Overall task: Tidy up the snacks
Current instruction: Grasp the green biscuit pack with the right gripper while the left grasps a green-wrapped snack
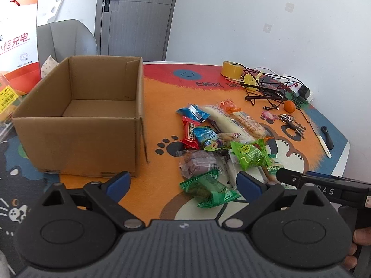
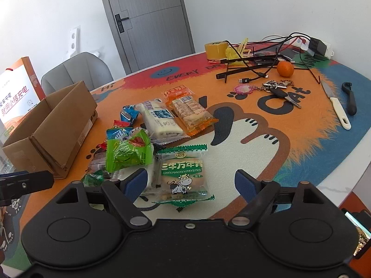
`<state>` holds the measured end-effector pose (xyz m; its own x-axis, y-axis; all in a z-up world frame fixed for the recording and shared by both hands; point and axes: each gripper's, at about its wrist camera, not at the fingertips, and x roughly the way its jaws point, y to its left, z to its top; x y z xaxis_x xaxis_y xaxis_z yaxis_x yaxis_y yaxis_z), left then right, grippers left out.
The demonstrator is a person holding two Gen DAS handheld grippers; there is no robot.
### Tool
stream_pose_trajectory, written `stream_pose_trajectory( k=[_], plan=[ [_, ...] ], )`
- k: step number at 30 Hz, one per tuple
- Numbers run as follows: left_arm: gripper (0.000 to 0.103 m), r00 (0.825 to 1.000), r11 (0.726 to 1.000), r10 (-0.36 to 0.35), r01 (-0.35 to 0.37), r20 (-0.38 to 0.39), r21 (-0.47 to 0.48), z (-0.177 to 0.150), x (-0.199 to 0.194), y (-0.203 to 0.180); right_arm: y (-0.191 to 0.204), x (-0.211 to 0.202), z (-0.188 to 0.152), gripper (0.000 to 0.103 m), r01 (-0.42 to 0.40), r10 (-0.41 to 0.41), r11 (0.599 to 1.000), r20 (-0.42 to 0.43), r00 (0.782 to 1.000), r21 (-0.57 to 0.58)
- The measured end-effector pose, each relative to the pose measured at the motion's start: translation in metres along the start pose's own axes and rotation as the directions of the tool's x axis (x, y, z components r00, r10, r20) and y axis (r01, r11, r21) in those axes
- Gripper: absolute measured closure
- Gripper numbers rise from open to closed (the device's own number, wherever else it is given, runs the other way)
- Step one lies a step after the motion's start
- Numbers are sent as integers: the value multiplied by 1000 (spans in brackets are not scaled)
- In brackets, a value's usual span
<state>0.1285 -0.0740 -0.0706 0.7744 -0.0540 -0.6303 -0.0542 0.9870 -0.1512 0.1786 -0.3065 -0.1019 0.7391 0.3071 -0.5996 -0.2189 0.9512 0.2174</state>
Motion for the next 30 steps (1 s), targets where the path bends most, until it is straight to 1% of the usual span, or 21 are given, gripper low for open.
stream_pose_trajectory(
  k=[3,6,9,14,18,20,23,25,27,28,30],
  plan=[
    [10,1000,1000,-3,2,-24,-4,-1,12,-4,-3,7,0,22,8,-8,1000,0,1000,-1],
    [13,999,1000,-10,10,-46,-2,-3,23,-7,-5,15,0,28,8,-8,1000,-8,1000,1],
    [17,998,1000,-2,2,-70,-8,-5,35,-10,-6,20,-1,29,-3,4,1000,-20,1000,14],
    [24,996,1000,-16,15,-86,-18,-8,47,-10,-1,24,-1,29,-17,17,1000,-15,1000,2],
    [27,995,999,-28,25,-100,-31,-11,53,-10,4,29,-3,28,6,-6,999,-9,1000,-33],
    [27,995,999,-34,31,-98,-28,-13,54,-12,6,29,-5,31,17,-18,998,-4,1000,-52],
    [28,996,999,-35,33,-85,-18,-15,55,-15,6,27,-6,41,32,-32,997,1,999,-73],
    [36,996,999,-36,34,-81,-17,-15,55,-16,6,25,-8,53,37,-37,996,3,999,-85],
    [49,996,999,-42,41,-81,-7,-15,54,-18,5,24,-9,54,38,-38,995,7,999,-92],
    [53,996,999,-43,43,-82,-5,-15,54,-17,4,23,-9,54,32,-32,996,8,999,-87],
    [54,994,998,-58,56,-88,-23,-15,51,-15,3,21,-9,54,20,-20,997,9,1000,-73]
  ],
)
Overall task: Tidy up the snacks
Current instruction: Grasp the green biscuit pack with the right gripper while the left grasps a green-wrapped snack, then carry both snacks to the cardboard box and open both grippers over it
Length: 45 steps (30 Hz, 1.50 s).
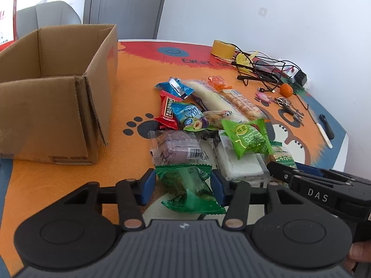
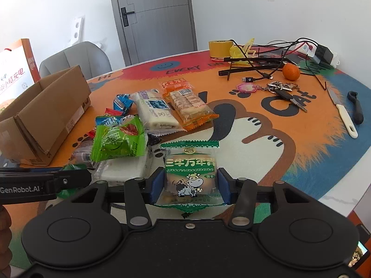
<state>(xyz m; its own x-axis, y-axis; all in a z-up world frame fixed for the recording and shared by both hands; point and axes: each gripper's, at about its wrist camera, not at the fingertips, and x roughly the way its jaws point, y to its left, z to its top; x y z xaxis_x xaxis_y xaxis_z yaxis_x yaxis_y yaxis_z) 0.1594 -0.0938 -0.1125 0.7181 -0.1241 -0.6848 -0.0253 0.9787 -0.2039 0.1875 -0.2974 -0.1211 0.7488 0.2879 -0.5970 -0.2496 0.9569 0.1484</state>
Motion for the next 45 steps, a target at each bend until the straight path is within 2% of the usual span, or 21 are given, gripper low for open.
stream_pose_trajectory(
  k=[2,3,12,21,25,34,45],
  plan=[
    [55,1000,1000,0,0,3,-2,-1,-3,1,-2,-2,0,54,-11,11,1000,-1,1000,21],
    [62,1000,1000,1,-1,9,3,-1,-6,2,-2,-2,1,54,-15,16,999,-4,1000,32],
    [67,998,1000,-11,11,59,-7,2,-31,5,9,-15,6,54,-42,41,998,34,999,52],
    [68,993,999,-9,13,120,-33,9,-53,15,15,-28,20,54,-38,31,997,99,995,65],
    [68,985,999,-7,13,172,-30,13,-70,15,18,-37,27,54,-37,29,998,134,991,60],
    [67,963,1000,7,-1,269,-24,28,-105,22,39,-48,41,54,-87,82,996,179,980,19],
    [67,943,997,57,-36,328,-69,47,-125,49,79,-48,56,54,-174,174,985,185,967,-18]
  ],
)
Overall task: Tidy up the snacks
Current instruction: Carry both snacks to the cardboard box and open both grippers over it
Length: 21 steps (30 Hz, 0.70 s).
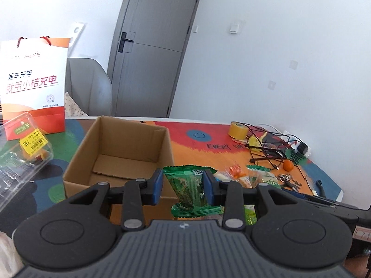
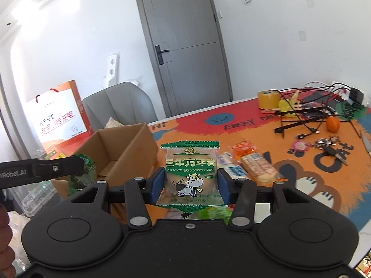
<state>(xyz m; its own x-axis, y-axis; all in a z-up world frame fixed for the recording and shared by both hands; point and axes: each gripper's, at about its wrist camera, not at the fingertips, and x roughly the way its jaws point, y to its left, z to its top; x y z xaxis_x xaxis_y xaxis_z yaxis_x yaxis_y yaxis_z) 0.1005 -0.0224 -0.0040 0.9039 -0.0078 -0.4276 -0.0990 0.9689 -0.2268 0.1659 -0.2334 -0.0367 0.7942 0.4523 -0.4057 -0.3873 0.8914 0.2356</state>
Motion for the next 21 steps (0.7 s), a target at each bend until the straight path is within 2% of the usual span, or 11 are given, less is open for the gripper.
stream_pose_trajectory(
  k=[11,21],
  plan=[
    [67,997,996,63,-60,44,-63,22,7,49,50,24,18,54,-80,81,996,17,997,-41],
    [67,995,986,92,-88,23,-143,34,32,92,78,57,25,54,-111,111,992,-16,994,-61]
  ],
)
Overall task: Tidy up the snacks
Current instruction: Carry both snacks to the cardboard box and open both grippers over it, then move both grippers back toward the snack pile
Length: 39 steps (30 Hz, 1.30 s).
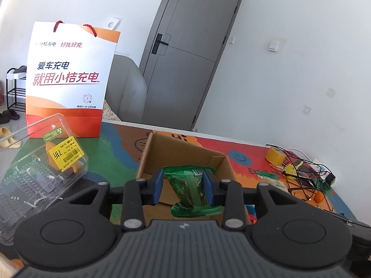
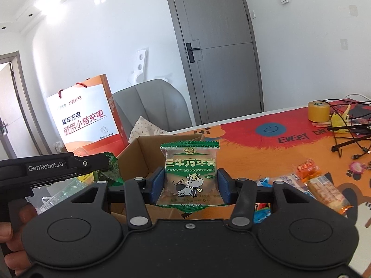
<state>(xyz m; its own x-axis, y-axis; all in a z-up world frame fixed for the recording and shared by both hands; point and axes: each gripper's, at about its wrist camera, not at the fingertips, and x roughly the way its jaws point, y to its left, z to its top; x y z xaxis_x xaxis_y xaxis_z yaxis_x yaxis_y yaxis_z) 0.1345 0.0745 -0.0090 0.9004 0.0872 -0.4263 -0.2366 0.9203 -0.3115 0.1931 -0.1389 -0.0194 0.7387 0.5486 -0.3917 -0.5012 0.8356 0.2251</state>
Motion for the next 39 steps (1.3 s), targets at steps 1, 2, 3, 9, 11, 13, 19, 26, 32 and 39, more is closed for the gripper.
stream_pose_trajectory(
  k=[1,2,3,9,11,13,19,26,32,39],
  plan=[
    [67,1000,1000,1,-1,-2,-7,2,3,3,1,4,0,54,0,0,1000,-4,1000,1],
    [67,1000,1000,2,-2,-4,-13,3,5,6,1,8,1,54,0,0,1000,-8,1000,3],
    [67,1000,1000,5,-5,-5,-20,5,8,8,2,12,1,54,1,0,1000,-13,1000,5],
    [59,999,999,23,-24,-24,-43,7,16,15,10,28,5,54,-7,7,1000,-26,1000,-2],
    [54,999,999,22,-23,-25,-49,6,14,18,14,33,5,54,-13,13,1000,-29,999,-6],
    [48,999,998,30,-31,-12,-61,6,9,20,18,36,5,54,-18,17,1000,-32,999,-12],
    [23,995,991,95,-92,28,-94,3,-9,27,27,45,4,51,-43,42,999,-48,998,-24],
    [7,988,983,150,-146,27,-110,-8,-22,30,25,37,-1,34,-41,40,999,-26,999,-15],
    [4,986,979,169,-169,-3,-111,-17,-25,29,17,26,-6,25,-17,17,1000,-38,999,6],
    [1,987,984,159,-157,9,-88,-20,-32,16,5,8,-8,17,8,-8,1000,-36,999,13]
  ],
)
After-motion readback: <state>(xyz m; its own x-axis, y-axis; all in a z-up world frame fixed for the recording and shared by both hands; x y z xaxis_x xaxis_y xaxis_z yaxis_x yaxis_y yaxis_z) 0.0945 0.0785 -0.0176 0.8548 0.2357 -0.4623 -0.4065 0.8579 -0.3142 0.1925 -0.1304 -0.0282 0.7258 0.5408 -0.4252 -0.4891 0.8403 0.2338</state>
